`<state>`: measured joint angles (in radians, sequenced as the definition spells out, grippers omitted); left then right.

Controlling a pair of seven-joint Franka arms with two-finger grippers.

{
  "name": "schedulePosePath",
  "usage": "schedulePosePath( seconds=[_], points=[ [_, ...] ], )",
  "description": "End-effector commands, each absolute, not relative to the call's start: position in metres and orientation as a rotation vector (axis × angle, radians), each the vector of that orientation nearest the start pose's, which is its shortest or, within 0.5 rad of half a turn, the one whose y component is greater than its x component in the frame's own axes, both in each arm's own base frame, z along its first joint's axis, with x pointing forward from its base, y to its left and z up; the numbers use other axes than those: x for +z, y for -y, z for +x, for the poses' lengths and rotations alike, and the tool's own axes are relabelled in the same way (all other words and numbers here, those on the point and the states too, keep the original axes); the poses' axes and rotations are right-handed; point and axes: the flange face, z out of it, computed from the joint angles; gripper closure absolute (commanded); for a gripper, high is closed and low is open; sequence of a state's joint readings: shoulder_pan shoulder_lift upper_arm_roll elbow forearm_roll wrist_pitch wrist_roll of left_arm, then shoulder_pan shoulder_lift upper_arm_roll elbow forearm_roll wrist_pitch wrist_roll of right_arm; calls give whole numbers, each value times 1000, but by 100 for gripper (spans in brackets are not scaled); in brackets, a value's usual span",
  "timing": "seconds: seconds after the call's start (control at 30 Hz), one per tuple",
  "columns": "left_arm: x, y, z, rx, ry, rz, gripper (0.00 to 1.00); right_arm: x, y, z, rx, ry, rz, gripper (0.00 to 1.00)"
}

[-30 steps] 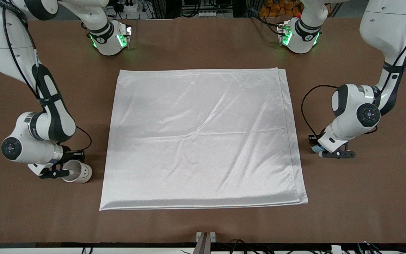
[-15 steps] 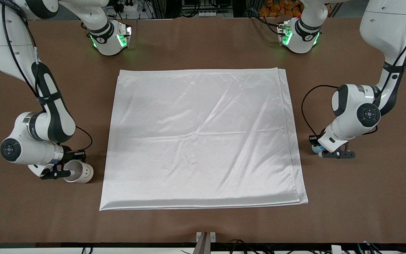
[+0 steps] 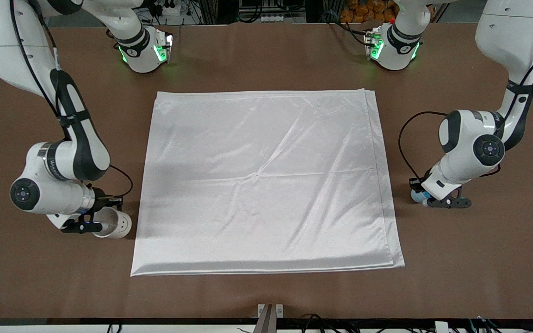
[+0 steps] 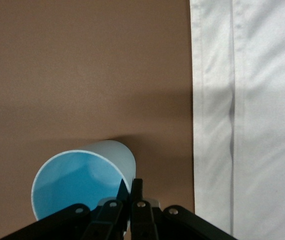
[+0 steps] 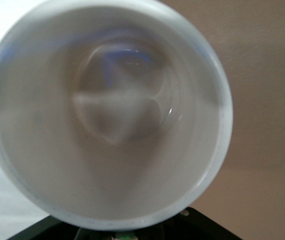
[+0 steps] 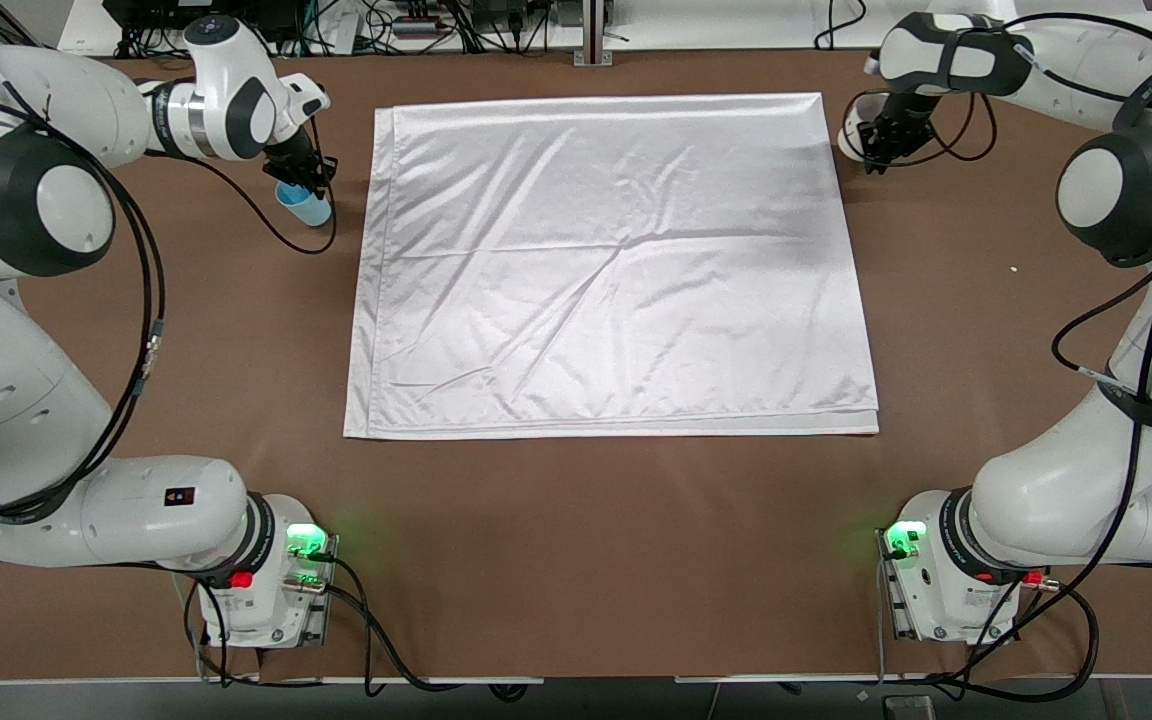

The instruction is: Place blue cup into white mug on cloth

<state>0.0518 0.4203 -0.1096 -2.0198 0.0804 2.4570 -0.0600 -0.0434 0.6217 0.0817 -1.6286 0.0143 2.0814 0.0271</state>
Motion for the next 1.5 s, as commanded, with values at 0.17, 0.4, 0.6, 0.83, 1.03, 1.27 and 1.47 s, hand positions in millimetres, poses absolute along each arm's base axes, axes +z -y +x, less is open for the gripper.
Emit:
schedulePosePath(
  seconds=[0.17,0.4,0.6,0.83,1.03,1.27,1.47],
  points=[
    [288,37,607,-144,-126,-3115,100,267,-122,657,282,-165,-3007,100],
    [324,40,609,-218,-128,-3105,100,275,-196,642,276,-63,-2978,100],
    [363,40,613,-205,-141,-3094,100,281,-269,623,267,-87,-3004,100],
    [419,42,620,-100,-208,-3078,100,280,-335,593,268,-207,-3031,100],
    [468,50,619,-51,-218,-3071,100,271,-383,563,253,-277,-3092,100],
    [502,65,616,-16,-234,-3071,100,250,-404,548,194,-285,-3160,100],
    [523,83,611,-26,-267,-3072,100,232,-430,535,147,-340,-3126,100]
  ],
)
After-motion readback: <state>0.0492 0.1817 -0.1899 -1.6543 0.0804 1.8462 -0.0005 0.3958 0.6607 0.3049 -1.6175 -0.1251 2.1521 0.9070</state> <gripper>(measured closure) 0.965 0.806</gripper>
